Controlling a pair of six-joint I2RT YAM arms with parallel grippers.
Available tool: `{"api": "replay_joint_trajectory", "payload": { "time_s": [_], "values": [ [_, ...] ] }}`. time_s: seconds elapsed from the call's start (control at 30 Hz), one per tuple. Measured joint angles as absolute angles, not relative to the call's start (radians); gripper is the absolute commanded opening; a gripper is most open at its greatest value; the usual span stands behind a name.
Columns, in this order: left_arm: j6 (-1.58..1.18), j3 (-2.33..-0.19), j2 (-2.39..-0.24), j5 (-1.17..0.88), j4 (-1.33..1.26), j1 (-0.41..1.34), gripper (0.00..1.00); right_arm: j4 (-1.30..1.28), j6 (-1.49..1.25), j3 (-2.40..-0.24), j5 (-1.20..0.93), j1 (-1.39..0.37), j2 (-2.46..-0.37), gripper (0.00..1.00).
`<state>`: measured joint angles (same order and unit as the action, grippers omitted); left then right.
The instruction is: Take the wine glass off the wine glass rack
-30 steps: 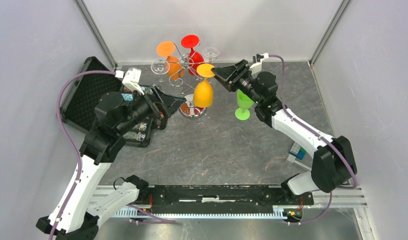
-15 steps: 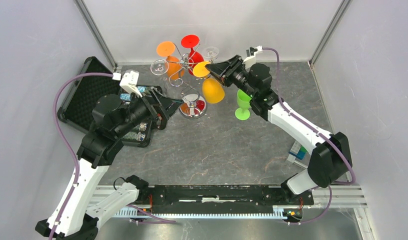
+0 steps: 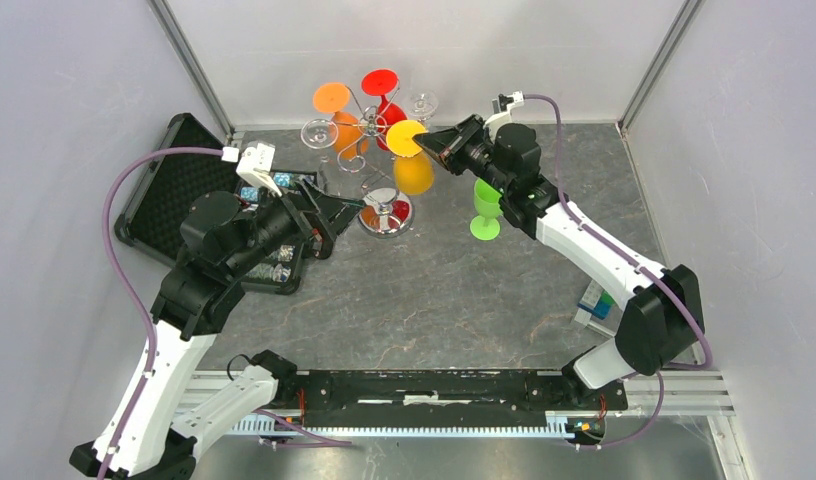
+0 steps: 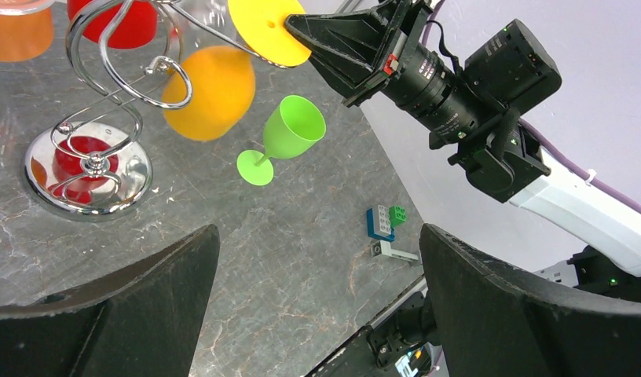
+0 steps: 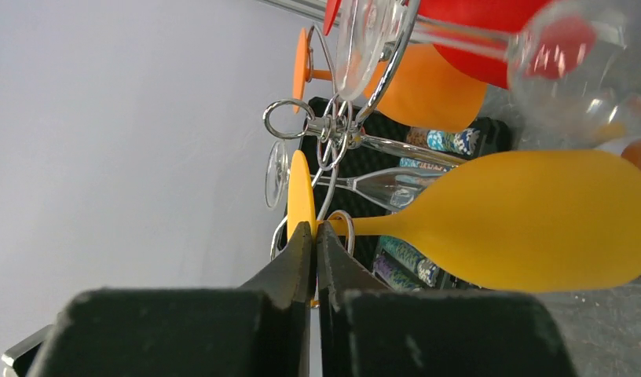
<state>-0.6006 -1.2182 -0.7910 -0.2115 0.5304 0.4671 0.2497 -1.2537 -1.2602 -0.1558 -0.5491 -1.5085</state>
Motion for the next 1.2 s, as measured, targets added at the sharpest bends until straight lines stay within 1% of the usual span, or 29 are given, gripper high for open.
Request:
{"api": "replay_joint_trajectory", "payload": {
  "time_s": [0.47, 0.83, 1.2],
  "values": [
    [-0.588, -1.233, -0.784, -0.184, 0.554, 0.467, 1.00, 0.171, -1.222, -1.283, -0.060, -0.570, -1.457, 0.00],
    [-0.583, -1.234, -0.783, -0.166, 0.554, 0.467, 1.00, 0.145, -1.213, -1.237, -0.010, -0.589, -1.380, 0.00],
    [-0.579, -1.234, -0.785, -0.159, 0.554, 0.467, 1.00, 0.148, -1.205, -1.228, -0.007, -0.636, -1.378, 0.00]
  ]
}}
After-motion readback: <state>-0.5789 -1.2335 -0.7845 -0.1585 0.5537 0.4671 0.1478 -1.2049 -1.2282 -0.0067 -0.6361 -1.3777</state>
